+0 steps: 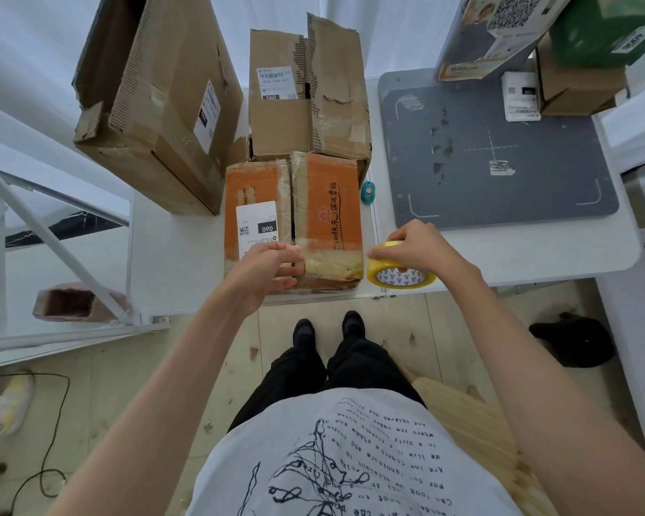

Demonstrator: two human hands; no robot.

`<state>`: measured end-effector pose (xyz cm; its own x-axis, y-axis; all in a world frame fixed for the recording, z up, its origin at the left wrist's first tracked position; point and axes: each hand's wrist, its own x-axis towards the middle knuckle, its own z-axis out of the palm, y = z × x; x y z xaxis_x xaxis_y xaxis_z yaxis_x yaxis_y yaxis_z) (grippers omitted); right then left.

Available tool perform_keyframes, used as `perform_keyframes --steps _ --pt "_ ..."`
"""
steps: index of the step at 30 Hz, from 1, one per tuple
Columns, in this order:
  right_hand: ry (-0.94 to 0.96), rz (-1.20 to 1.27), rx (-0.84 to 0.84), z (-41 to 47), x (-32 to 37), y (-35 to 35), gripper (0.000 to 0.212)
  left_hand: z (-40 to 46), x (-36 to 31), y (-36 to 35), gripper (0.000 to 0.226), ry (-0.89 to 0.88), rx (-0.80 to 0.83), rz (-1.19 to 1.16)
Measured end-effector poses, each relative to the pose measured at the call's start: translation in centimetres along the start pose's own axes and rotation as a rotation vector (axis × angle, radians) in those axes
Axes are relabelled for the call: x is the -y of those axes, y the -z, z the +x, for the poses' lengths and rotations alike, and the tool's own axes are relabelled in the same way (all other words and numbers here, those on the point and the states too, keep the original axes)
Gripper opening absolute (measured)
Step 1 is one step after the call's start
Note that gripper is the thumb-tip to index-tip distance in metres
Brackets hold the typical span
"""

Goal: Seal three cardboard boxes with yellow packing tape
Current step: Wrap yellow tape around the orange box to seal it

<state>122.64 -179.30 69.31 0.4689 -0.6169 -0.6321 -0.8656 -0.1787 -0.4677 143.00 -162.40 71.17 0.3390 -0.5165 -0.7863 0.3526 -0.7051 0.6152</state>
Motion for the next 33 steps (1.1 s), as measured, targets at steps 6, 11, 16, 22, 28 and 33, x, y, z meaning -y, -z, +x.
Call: perform_keyframes --steps 6,11,16,22,28,33 --pt "0.029 0.024 0.019 0.1 0.2 -0.4 0.038 -0.7 -0.4 -0.3 0.01 -0.018 0.004 0.011" --pt "0.036 0.025 0.013 0.3 0.2 -0.5 0.039 -0.4 -0.2 -0.6 0.008 0.006 -0.037 0.019" --pt "0.045 0.029 0.015 0.3 0.0 -0.4 0.043 0.1 1.6 -1.6 0.01 -0.037 -0.149 -0.029" --pt "0.058 0.029 0.05 0.0 0.1 -0.3 0.041 -0.2 2.7 -1.9 0.011 -0.085 -0.198 -0.165" --pt "0.053 -0.022 0.013 0.1 0.7 -0.7 0.064 -0.9 1.0 -1.6 0.012 -0.102 -0.127 -0.143" --pt "0.072 -0.043 0.026 0.1 0.9 -0.9 0.066 -1.3 0.2 -1.9 0.012 -0.096 -0.14 -0.146"
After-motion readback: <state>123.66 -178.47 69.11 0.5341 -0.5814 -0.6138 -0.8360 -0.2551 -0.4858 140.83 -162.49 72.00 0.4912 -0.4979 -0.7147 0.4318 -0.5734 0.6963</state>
